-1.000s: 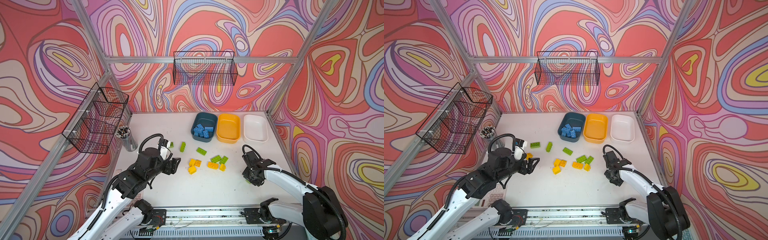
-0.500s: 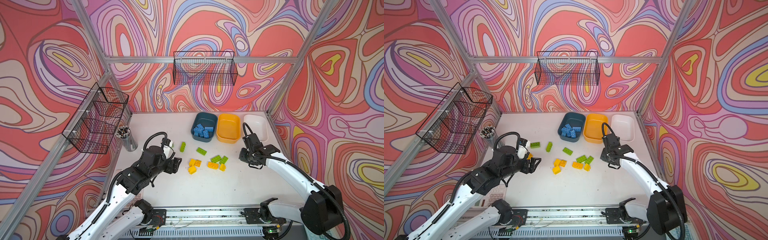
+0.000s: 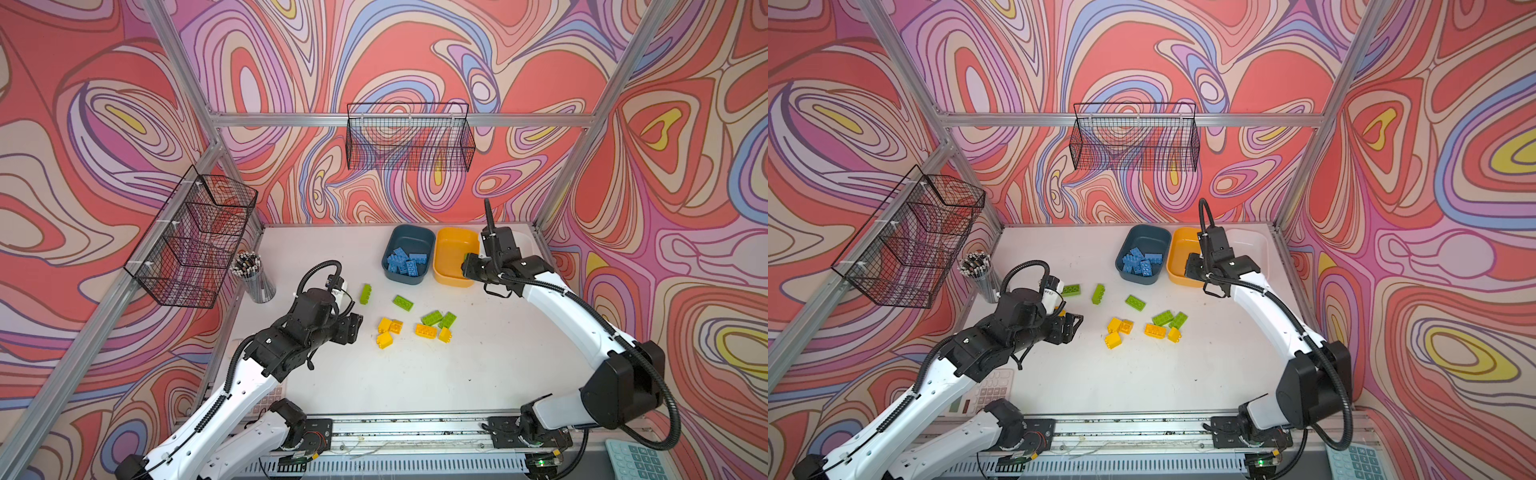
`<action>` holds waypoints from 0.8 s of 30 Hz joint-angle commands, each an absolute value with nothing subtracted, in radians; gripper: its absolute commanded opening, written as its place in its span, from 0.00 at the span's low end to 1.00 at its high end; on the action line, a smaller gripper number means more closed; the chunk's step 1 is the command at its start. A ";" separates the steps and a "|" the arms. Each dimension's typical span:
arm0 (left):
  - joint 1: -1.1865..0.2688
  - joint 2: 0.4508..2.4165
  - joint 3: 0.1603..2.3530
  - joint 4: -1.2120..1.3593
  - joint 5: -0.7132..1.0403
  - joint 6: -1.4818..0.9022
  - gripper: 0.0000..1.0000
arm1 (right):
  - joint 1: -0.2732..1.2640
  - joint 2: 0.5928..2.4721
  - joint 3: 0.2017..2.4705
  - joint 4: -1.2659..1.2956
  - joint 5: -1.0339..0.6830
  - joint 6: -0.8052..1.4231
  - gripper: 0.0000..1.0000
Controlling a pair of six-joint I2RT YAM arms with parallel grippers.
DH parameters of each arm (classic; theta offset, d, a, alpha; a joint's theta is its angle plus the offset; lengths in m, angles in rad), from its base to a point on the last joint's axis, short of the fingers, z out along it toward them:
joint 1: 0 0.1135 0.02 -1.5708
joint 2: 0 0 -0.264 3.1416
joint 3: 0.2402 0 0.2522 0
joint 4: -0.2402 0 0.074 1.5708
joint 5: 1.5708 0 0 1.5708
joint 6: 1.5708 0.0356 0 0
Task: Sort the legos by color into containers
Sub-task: 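Carry the lime-green brick with the right gripper into the yellow bin and release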
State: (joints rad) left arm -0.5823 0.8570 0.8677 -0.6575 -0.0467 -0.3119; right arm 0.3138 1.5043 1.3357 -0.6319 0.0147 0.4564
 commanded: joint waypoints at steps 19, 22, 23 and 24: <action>-0.580 0.978 0.908 -0.748 -0.093 -0.368 0.80 | 0.202 1.971 1.596 -0.431 -0.122 0.413 0.25; -0.580 0.994 0.916 -0.744 -0.089 -0.371 0.80 | 0.199 1.971 1.604 -0.424 -0.127 0.414 0.40; -0.580 1.003 0.922 -0.744 -0.087 -0.371 0.80 | 0.196 1.963 1.599 -0.415 -0.127 0.413 0.48; -0.580 1.011 0.929 -0.744 -0.086 -0.370 0.80 | 0.197 1.955 1.596 -0.408 -0.127 0.413 0.52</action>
